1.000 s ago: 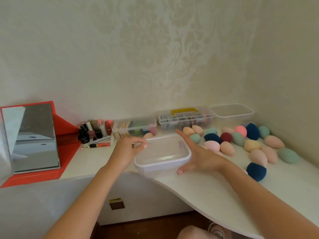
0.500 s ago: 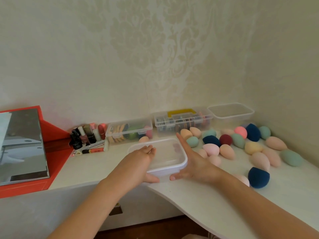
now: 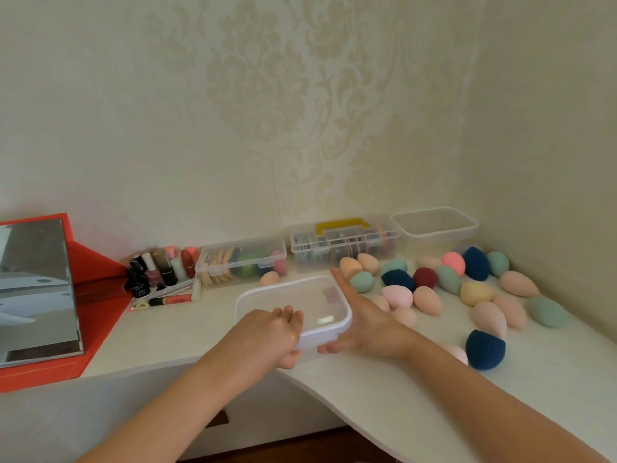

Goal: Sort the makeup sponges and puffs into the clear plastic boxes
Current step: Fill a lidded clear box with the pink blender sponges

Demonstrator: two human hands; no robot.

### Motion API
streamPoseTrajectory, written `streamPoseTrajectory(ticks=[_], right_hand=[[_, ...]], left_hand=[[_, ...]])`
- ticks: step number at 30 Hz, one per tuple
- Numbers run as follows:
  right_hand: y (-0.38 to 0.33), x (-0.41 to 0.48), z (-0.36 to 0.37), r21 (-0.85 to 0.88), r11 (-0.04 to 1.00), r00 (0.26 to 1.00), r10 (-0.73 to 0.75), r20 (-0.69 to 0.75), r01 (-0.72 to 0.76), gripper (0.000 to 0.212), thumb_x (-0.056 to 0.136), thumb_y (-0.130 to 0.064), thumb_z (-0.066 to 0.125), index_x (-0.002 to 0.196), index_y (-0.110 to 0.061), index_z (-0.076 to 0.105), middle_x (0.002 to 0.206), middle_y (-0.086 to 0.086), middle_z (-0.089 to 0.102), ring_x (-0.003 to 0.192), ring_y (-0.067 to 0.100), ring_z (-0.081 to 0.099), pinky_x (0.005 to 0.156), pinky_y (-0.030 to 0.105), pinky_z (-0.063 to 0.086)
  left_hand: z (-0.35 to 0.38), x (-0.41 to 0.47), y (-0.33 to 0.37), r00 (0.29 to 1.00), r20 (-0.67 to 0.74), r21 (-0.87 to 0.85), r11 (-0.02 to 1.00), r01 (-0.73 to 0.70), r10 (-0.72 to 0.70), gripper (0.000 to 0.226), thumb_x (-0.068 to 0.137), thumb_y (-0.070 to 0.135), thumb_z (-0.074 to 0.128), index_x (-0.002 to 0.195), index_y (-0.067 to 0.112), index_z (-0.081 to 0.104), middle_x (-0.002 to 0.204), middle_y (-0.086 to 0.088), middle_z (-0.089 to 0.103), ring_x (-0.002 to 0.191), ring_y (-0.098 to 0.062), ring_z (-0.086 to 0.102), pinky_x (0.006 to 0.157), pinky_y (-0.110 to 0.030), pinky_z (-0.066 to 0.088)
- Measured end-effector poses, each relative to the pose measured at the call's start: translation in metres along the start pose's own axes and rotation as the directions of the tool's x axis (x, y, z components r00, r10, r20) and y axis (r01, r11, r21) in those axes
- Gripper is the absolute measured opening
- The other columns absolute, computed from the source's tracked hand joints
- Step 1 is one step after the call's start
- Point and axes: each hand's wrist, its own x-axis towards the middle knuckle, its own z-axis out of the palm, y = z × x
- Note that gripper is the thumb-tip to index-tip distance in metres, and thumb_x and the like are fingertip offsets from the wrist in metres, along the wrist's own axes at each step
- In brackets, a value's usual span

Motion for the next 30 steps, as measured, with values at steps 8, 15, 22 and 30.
streamPoseTrajectory(ticks=[8,15,22,30], right_hand=[[-0.003,-0.002,0.002,-0.026,0.999,1.000,-0.025,-0.015,0.025,0.078,0.065,-0.006,0.080,0.127,-0.023,0.036,0.110,-0.024,0.051,0.112,-0.003,0.050,0.089,0.012,0.041],[-0.003,-0.004,0.003,0.013,0.998,0.998,-0.065,-0.003,0.065,0.076,0.068,-0.005,0.080,0.127,-0.023,0.037,0.117,-0.014,0.051,0.115,0.002,0.050,0.093,0.016,0.044],[-0.007,-0.007,0.005,-0.218,0.967,0.982,-0.161,-0.104,0.135,0.098,0.063,-0.028,0.085,0.140,-0.042,0.027,0.143,-0.018,0.034,0.136,0.007,0.032,0.107,0.029,0.036],[-0.025,-0.006,0.016,-0.851,0.380,0.884,-0.430,0.184,0.362,0.052,0.072,-0.028,0.075,0.115,0.000,0.066,0.115,0.019,0.067,0.104,0.032,0.066,0.075,0.042,0.059]], left_hand=[[0.004,0.017,0.010,0.994,0.081,0.067,0.995,0.073,-0.079,0.051,0.093,0.015,0.042,0.139,-0.002,0.029,0.133,-0.022,0.046,0.109,-0.033,0.056,0.070,-0.033,0.033],[-0.003,0.011,0.010,0.999,0.023,0.063,0.997,0.034,-0.035,0.045,0.089,0.010,0.043,0.132,-0.004,0.038,0.119,-0.017,0.055,0.099,-0.033,0.059,0.069,-0.031,0.035],[0.000,0.004,0.013,0.998,-0.036,0.055,0.997,0.058,-0.056,0.044,0.088,0.004,0.040,0.131,-0.005,0.039,0.122,-0.021,0.053,0.098,-0.033,0.059,0.069,-0.032,0.036],[-0.013,-0.001,0.009,1.000,-0.005,0.047,0.999,0.024,-0.024,0.034,0.088,0.006,0.045,0.119,0.002,0.056,0.108,-0.013,0.059,0.076,-0.021,0.045,0.065,-0.027,0.032]])
